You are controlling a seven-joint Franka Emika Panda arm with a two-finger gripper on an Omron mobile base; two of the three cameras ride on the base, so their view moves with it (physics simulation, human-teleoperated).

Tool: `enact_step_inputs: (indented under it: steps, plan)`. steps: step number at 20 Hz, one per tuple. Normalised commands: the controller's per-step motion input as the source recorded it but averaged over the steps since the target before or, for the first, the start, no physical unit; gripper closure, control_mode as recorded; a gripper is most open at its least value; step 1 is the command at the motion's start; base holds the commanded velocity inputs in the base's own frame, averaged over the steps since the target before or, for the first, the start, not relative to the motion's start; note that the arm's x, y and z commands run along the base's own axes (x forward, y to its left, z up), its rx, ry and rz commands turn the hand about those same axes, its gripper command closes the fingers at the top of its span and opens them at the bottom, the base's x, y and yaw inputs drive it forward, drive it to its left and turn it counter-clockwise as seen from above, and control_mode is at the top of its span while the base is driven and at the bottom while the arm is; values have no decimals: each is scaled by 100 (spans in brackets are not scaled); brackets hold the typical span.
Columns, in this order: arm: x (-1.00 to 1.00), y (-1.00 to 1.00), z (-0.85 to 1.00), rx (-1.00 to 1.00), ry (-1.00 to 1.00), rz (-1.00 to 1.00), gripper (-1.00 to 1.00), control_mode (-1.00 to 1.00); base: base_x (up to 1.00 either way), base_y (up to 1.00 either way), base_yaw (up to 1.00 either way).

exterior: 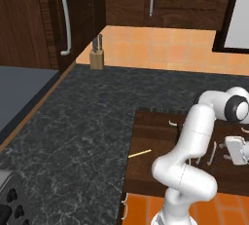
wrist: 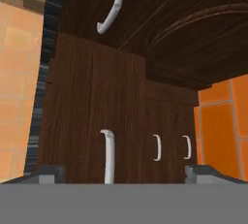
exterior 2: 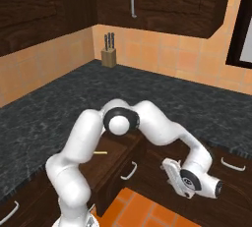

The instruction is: Take a straw from the drawer in front and place it inside the glass cup on the dining counter.

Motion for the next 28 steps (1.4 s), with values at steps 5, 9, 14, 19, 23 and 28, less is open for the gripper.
enact_step_inputs:
  steps: [5, 9, 14, 19, 23, 28]
  plan:
    - [0, 86, 100, -12, 12, 0, -100, -100, 0, 0, 0]
    - [1, 100, 100, -22, 20, 0, -100, -100, 0, 0, 0]
    - [18, 100, 53, -29, 25, 0, -100, -100, 0, 0, 0]
    - [50, 89, 2, -22, 26, 0, -100, -100, 0, 0, 0]
    - [49, 75, -1, -19, 22, 0, -100, -100, 0, 0, 0]
    - [57, 30, -38, -19, 19, 0, -100, -100, 0, 0, 0]
